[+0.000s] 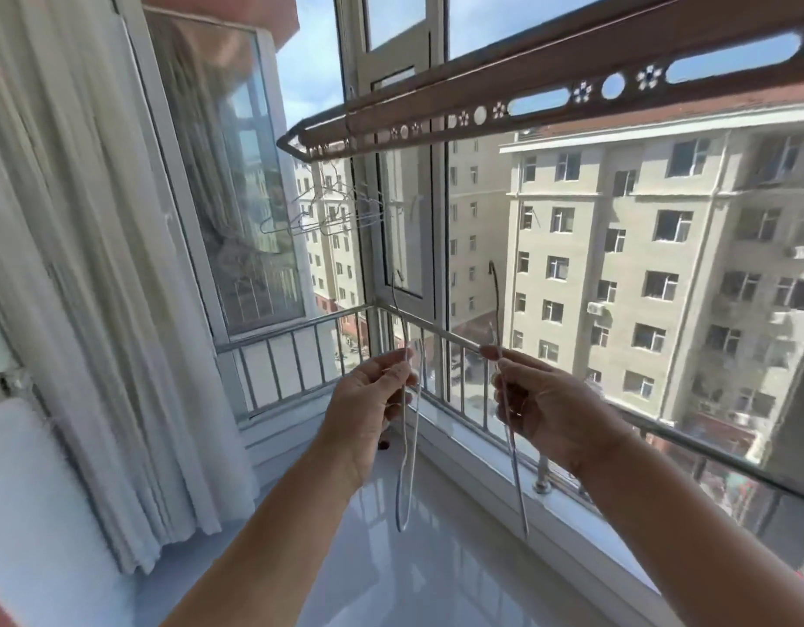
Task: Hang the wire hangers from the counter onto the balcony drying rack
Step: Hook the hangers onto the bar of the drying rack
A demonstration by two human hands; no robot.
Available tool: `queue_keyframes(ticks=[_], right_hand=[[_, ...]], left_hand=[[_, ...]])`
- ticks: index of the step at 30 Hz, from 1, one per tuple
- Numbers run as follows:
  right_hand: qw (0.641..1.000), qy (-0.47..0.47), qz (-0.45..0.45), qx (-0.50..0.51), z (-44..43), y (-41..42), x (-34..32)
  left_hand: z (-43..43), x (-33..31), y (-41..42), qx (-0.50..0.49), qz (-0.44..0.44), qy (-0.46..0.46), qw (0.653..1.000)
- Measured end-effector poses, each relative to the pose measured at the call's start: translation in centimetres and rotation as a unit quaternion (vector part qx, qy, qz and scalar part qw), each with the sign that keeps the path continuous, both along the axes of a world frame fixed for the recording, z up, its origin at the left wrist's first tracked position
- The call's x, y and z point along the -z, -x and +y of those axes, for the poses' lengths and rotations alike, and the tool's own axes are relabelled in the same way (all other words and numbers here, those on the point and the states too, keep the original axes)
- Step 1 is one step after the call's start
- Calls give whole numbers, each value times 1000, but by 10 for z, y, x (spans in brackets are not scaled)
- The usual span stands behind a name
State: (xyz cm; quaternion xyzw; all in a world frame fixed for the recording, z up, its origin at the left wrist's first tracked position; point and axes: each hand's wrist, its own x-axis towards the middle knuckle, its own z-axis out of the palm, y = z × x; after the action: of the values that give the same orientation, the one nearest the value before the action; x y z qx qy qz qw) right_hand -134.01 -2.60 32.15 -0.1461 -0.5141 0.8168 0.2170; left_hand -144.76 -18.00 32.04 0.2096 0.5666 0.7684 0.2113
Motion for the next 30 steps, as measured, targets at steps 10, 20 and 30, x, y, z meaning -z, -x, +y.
queue_keyframes(ticks=[10, 20, 30], right_hand=[[997, -57, 44, 14, 50, 157, -45], [992, -59, 93, 59, 88, 288, -90], [985, -119, 96, 77, 142, 371, -115]], left_hand=[[54, -45, 176, 44, 31, -31, 998], [112, -98, 320, 94, 74, -56, 991], [183, -113, 398, 102, 69, -99, 987]])
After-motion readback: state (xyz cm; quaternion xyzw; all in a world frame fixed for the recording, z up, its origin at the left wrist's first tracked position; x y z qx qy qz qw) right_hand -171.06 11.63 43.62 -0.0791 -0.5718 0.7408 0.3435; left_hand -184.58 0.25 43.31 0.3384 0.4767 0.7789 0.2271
